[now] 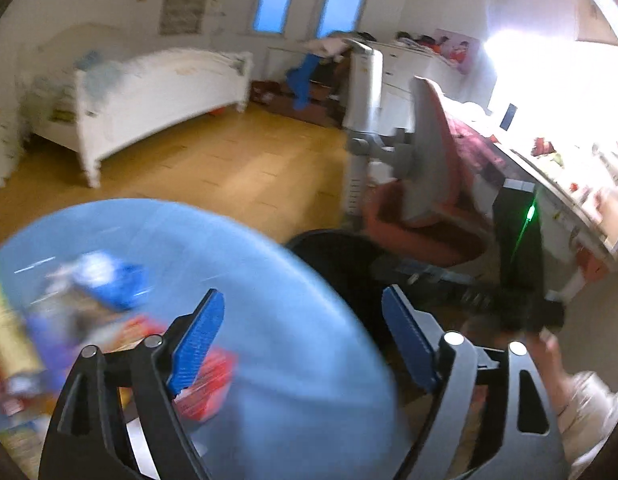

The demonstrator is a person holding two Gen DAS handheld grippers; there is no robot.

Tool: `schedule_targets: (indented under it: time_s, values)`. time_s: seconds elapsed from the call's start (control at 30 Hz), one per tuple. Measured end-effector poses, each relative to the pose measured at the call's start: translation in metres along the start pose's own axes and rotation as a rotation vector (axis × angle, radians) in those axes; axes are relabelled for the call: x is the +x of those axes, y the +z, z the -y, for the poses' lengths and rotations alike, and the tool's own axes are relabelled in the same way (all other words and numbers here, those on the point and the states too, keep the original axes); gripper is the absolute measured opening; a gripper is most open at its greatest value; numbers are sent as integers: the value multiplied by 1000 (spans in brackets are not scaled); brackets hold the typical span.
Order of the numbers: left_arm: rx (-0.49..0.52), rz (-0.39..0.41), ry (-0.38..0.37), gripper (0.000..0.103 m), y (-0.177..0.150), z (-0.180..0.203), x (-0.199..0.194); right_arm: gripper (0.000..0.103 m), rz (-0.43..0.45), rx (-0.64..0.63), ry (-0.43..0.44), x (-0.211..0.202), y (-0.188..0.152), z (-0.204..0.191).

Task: Collect trash
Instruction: 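Grasp the blue-green milk carton with left tool while right grasps red carton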

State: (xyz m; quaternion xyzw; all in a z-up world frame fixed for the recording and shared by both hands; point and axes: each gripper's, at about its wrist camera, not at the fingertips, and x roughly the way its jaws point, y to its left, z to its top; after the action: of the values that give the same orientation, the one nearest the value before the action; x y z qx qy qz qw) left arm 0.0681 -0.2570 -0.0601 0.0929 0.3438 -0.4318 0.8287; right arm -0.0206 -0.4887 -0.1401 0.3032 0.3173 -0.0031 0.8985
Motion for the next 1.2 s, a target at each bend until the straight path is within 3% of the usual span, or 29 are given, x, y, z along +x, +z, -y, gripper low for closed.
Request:
schedule_targets:
  time_s: [0.17, 0.23, 0.4, 0.57, 0.7, 0.77, 0.83, 1.0, 1.2]
  values:
    - [66, -25, 215, 83, -43, -57, -61, 83, -128, -180, 121, 29, -9, -81]
    - [112, -70, 301, 83, -60, -84, -78, 88, -173, -254, 132, 43, -15, -109]
    - [199, -169, 377, 84, -85, -131, -95, 89, -247, -404, 98, 73, -33, -159]
    - [294, -245, 331, 84, -98, -158, -90, 89, -301, -489, 40, 98, -42, -173]
    - [264, -287, 234, 84, -101, -171, -77, 88, -317, -495, 9, 112, -44, -175]
    - [278, -296, 235, 84, -105, -170, -73, 81, -327, -485, 0, 116, -44, -172]
    - [307, -292, 257, 83, -108, -165, -70, 60, -354, -471, -13, 122, -45, -168]
    - [132, -227, 252, 63, -108, -172, -84, 58, -332, -427, 31, 113, -49, -162]
    - [22, -177, 288, 54, -118, -159, -100, 57, -299, -353, 129, 85, -52, -151]
